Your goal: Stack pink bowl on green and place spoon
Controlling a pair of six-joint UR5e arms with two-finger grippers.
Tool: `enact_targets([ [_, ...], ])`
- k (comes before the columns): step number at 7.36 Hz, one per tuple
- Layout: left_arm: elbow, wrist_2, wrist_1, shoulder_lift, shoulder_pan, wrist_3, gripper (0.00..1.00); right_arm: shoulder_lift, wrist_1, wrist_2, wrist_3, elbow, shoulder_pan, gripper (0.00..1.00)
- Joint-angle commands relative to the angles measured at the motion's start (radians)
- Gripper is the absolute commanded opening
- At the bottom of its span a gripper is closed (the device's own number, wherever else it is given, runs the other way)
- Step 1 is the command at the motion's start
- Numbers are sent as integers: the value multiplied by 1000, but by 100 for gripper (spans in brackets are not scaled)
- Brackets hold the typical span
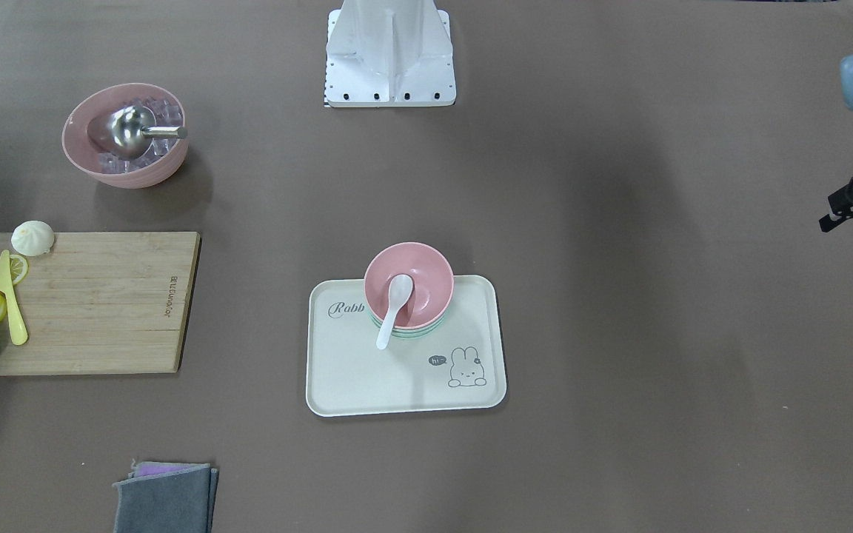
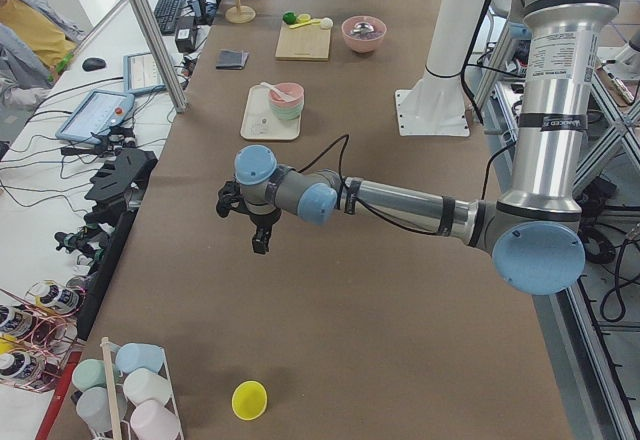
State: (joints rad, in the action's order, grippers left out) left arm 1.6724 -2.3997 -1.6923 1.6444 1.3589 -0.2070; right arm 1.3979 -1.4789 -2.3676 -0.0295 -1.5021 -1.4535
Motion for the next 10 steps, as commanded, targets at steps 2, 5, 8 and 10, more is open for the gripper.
enact_targets([
  [2,-7,10,207,16,74,218,98,6,-64,-8,72,2,-16,100],
  [5,-13,8,194,-66,72,219,98,6,-66,-2,92,2,-16,100],
  [8,-22,8,195,-52,72,215,98,6,-66,-7,91,0,-16,100],
  [10,-20,7,195,-51,72,212,98,4,-66,-7,91,-3,-16,100],
])
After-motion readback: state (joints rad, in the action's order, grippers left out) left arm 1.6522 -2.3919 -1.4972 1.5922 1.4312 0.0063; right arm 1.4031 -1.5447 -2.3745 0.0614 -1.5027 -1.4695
